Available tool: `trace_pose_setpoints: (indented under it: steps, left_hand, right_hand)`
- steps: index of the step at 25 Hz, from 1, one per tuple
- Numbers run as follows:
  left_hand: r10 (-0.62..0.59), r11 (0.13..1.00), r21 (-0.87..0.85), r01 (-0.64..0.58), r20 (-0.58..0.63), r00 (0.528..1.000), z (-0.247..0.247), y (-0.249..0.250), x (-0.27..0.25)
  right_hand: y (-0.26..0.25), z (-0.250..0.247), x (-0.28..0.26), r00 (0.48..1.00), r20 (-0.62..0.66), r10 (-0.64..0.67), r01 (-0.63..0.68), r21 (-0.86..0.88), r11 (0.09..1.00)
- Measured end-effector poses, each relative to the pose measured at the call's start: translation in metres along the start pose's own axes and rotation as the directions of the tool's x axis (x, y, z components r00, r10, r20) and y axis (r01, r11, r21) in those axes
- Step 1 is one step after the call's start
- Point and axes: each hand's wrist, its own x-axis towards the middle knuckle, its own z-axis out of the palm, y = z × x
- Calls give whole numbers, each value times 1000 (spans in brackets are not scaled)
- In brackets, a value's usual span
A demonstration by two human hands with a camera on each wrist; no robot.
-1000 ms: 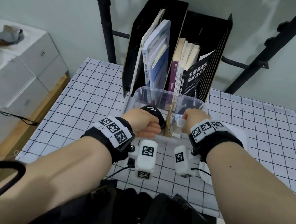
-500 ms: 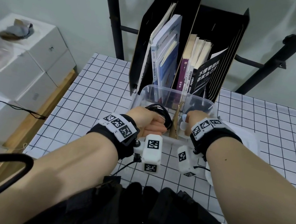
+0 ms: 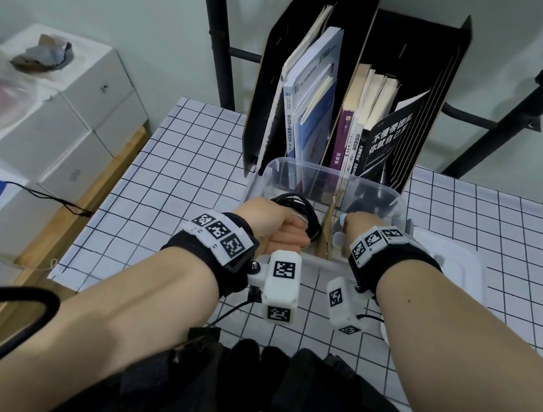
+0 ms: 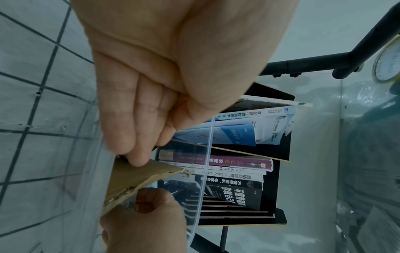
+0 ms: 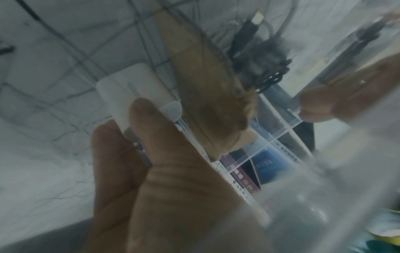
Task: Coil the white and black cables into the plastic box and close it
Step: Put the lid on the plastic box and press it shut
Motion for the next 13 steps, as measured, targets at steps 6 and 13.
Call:
trace_pose_setpoints:
  steps: [6,13]
  left_hand:
    - [1,1000,3,-1,1,1000,0,1,1]
    - [3,1000,7,-3,4,1000,-1,0,1]
  right_hand:
    - [1,4,5,1000,-13,-3,3,-13,1000]
    - [4,-4,6,991,130,-8,10,-18,1000]
